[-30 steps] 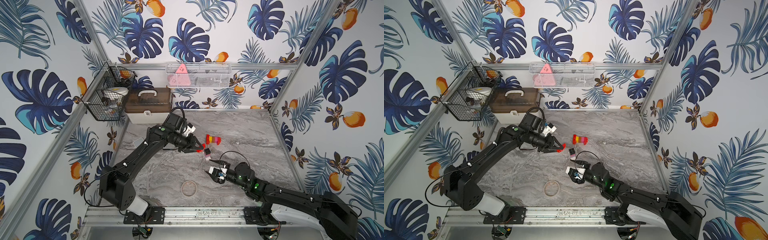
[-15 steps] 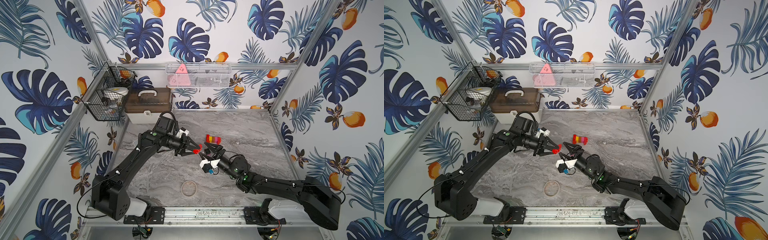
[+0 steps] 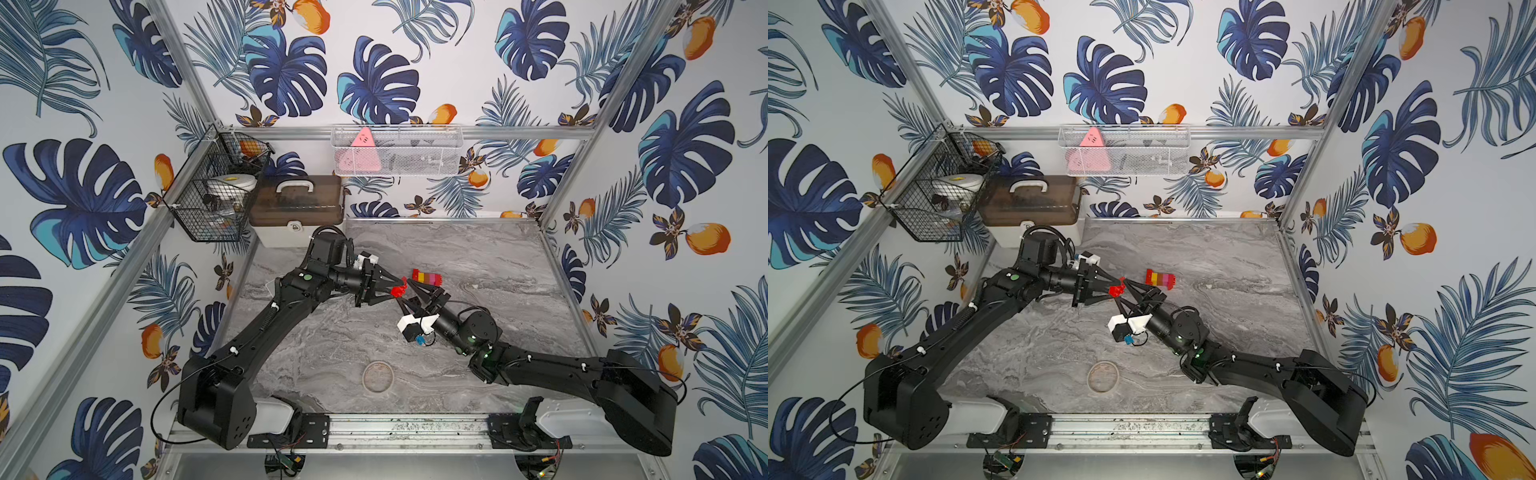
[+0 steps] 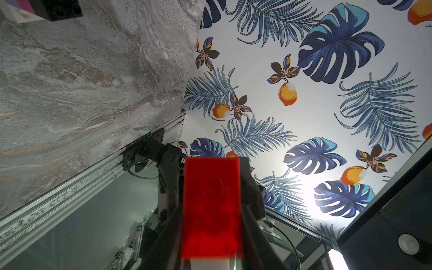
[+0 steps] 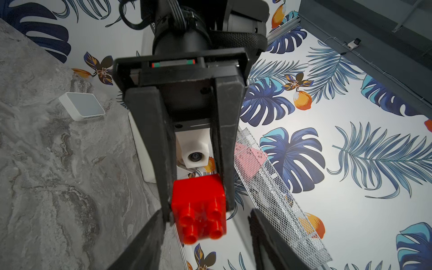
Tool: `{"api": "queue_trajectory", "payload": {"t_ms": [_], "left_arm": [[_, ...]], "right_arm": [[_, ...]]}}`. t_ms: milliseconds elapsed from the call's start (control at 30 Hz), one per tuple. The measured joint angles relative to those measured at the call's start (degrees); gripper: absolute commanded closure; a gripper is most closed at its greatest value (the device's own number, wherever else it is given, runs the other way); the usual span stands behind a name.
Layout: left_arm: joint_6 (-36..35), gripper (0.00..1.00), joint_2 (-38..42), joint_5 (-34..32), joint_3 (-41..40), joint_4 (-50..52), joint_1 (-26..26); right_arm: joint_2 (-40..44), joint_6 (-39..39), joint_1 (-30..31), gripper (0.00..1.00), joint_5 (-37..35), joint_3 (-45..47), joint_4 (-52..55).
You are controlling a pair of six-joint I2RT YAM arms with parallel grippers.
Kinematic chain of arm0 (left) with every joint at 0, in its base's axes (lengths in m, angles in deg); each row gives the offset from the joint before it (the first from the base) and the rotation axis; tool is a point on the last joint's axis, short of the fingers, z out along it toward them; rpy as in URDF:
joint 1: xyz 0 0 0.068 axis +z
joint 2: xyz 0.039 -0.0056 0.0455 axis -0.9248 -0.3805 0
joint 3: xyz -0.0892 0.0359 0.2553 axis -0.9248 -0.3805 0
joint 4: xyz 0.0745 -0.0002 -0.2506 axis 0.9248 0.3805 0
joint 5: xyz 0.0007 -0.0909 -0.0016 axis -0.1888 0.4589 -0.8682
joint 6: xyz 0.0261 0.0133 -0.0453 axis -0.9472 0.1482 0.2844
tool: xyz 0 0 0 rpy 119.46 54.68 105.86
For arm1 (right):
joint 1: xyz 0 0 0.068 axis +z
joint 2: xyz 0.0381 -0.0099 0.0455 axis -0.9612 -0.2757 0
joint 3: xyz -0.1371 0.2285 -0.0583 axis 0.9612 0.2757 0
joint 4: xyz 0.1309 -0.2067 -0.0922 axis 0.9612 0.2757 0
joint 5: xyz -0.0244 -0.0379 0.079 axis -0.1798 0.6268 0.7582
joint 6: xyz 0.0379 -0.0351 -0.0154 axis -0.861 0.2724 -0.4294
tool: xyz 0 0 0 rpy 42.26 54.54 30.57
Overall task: Assemble the number 1 with lego
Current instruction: Pick up the lego brick from the center of the board.
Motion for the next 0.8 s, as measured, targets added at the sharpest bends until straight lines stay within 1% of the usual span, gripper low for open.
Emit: {"api": "queue_trajectory", "payload": {"t_ms": [67,167,233,467,500,600,800], "left_arm": [[1.8,0.68,0.1,0.2,-0.7,-2.0,0.0],[3.7,0.68,0.2,0.3,-0.9,-3.8,0.0],[4.1,0.68,0.3,0.1,-0.8,-3.8,0.0],[4.4,0.68,0.5,-0.9,-0.2,-4.1,0.1],[4.4,0.68,0.5,-1.1,-0.2,-4.0,0.1],[4.4,0.68,0.7,-1.1,-0.1,-4.0,-0.1],[2.5,0.68,1.4,0.1,0.2,-0.6,-0.6]], "right_arm": [[-0.4,-0.1,0.2,0.43,0.0,-0.2,-0.5],[-1.5,-0.1,0.3,0.52,0.0,-0.6,-1.3],[-2.1,0.0,0.4,0.54,-0.4,-0.8,-2.3],[-3.0,0.5,0.5,0.54,-1.3,-1.2,-3.4],[-2.9,0.5,0.5,0.53,-1.3,-1.2,-3.3],[-2.4,1.5,0.5,0.46,-1.2,-1.2,-2.6],[-1.8,2.9,0.4,0.45,-1.0,-1.5,-1.4]]}}
